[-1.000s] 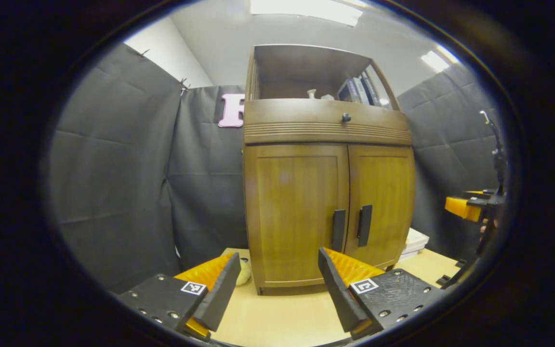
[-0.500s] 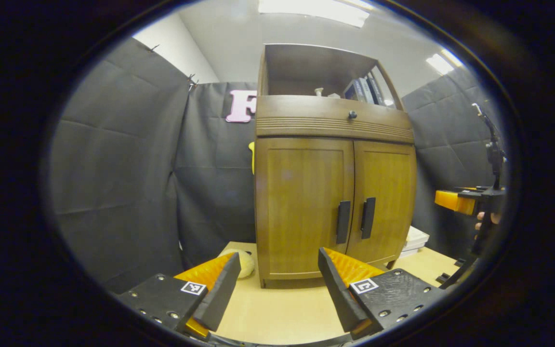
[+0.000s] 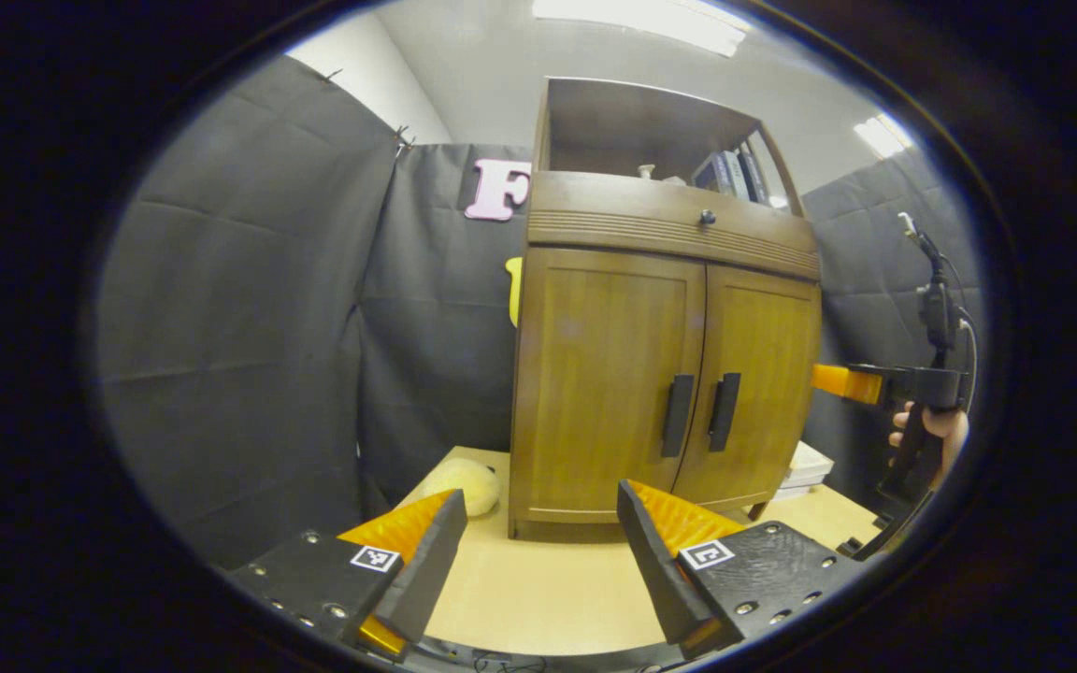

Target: Open the right door of the double-door shoe cabinet with the right hand, and open the left door with the left hand.

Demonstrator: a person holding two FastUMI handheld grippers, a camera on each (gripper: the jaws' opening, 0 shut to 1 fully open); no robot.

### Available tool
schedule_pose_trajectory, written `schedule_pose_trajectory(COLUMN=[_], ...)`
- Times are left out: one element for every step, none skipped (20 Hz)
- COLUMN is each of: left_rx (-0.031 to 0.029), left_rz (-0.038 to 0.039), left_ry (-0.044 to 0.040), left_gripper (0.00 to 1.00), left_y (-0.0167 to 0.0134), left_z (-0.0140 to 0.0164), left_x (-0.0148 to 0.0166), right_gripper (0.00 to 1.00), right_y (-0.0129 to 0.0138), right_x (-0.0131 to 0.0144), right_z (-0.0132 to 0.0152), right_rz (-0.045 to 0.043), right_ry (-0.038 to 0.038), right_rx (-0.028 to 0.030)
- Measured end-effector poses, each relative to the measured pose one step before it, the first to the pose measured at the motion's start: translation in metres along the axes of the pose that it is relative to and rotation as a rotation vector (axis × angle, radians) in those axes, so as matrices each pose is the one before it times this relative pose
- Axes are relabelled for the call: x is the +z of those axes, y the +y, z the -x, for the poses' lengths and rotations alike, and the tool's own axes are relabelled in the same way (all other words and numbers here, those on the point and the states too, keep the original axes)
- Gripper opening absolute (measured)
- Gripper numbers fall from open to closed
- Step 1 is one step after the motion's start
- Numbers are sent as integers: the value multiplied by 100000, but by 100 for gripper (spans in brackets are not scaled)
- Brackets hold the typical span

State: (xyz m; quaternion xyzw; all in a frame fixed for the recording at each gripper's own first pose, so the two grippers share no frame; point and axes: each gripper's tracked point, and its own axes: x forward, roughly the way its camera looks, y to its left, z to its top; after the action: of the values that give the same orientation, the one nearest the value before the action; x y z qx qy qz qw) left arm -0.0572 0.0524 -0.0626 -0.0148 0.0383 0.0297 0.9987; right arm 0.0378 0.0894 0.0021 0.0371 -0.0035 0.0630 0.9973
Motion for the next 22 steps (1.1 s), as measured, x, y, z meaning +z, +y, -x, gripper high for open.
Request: schedule_pose_trajectory(left_rx=[160, -338, -236, 282, 754, 837, 741, 805, 505, 51, 195, 697, 695, 473, 284, 506, 597, 609, 610, 648, 423, 201], left_rz=[233, 446, 120, -588, -1044, -1298, -550, 566, 1572, 1657, 983, 193, -299, -402, -535, -637, -652, -525, -360, -172, -85, -157], left_ry=[431, 570, 464, 547, 737, 558, 441, 1301, 1582, 1426, 1267, 1151, 874, 677, 525, 383, 659, 815, 876, 736, 450, 317], left_gripper=[93, 92, 92, 92, 93, 93, 94, 93, 92, 92, 92, 92, 92, 93, 92, 92, 92, 92, 92, 93, 93, 94], left_y=[-87, -200, -112, 66, 103, 76, 79, -189, -285, -287, -107, -128, -5, -32, 2, 79, -7, 33, 22, 26, 65, -43], left_z=[159, 252, 162, 80, -90, 15, -8, 115, -129, 268, 250, 118, 127, 282, 176, -106, -77, -46, -126, 14, -69, 53], left_x=[-25, -41, -151, -17, -7, -49, -115, -573, -739, -909, -691, -248, -285, -132, -121, -26, -94, -221, -236, -211, -138, -58], right_gripper=[97, 96, 95, 95, 95, 93, 95, 95, 95, 93, 93, 93, 93, 93, 93, 93, 93, 98, 93, 98, 93, 98], right_y=[453, 376, 370, 348, 328, 476, 440, 310, 196, 62, -40, -82, 11, 25, 61, 0, -156, -12, 178, 317, 78, 124], right_x=[-112, -72, -134, -262, -194, -150, -210, -59, -136, -111, -395, -382, -541, -489, -256, -124, -314, -339, -328, -172, -267, -114], right_z=[-649, -744, -769, -746, -719, -714, -742, -887, -859, -788, -615, -334, -455, -812, -718, -797, -584, -513, -517, -693, -602, -377], right_rz=[-560, -325, -145, -216, -923, -1511, -1553, -935, -153, 242, 271, 166, -103, -381, -193, 291, 266, 195, 214, 523, 956, 1088], right_ry=[366, 7, 181, 503, 447, 609, 704, 674, 567, 563, 443, 313, 767, 938, 518, 245, 361, 512, 927, 935, 888, 660], right_rx=[873, 949, 618, 457, 227, 593, 543, 112, -74, -126, -305, -700, -516, -49, 580, 156, -923, -101, 255, 464, 29, -162])
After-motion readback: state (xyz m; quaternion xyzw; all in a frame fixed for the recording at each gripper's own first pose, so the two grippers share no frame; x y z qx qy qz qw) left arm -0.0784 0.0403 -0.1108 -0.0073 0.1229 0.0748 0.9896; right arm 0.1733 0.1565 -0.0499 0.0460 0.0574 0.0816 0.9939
